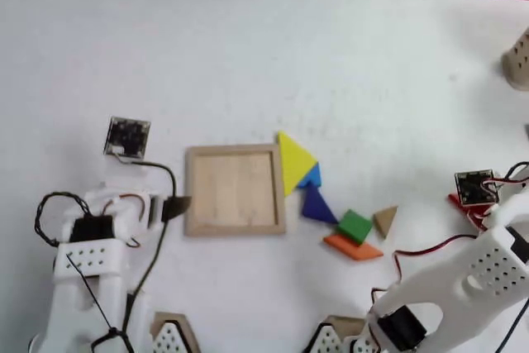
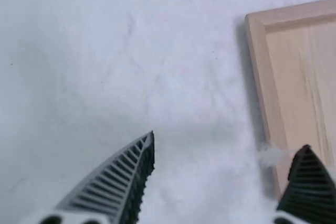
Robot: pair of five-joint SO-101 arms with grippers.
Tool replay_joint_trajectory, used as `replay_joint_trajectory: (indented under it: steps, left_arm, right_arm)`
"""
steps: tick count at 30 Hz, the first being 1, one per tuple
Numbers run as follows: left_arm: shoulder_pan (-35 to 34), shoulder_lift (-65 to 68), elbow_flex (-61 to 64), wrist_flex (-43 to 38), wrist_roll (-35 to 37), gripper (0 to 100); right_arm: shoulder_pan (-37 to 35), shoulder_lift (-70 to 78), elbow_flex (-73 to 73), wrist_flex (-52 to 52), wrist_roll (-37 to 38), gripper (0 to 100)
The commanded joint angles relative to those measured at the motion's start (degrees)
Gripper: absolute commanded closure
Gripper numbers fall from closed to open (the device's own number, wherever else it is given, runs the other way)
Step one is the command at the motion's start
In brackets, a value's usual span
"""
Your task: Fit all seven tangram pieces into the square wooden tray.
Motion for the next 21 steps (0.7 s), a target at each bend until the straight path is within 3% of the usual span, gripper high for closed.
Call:
replay_joint_trajectory:
  steps: [1, 10, 21]
  left_arm:
    - [0.75, -0.31, -0.79, -0.09, -0.62, 61]
    - [0.75, -0.31, -0.79, -0.09, -0.62, 61]
    - [0.75, -0.31, -0.79, -0.09, -0.62, 61]
  right_arm:
    - [-0.75, -0.22, -1.49, 0.31, -0.62, 74.4]
    - [-0.48, 0.92, -1.76, -1.27, -1.23, 83.9]
    - [-3.56, 1.19, -1.85, -2.59, -13.98, 92.8]
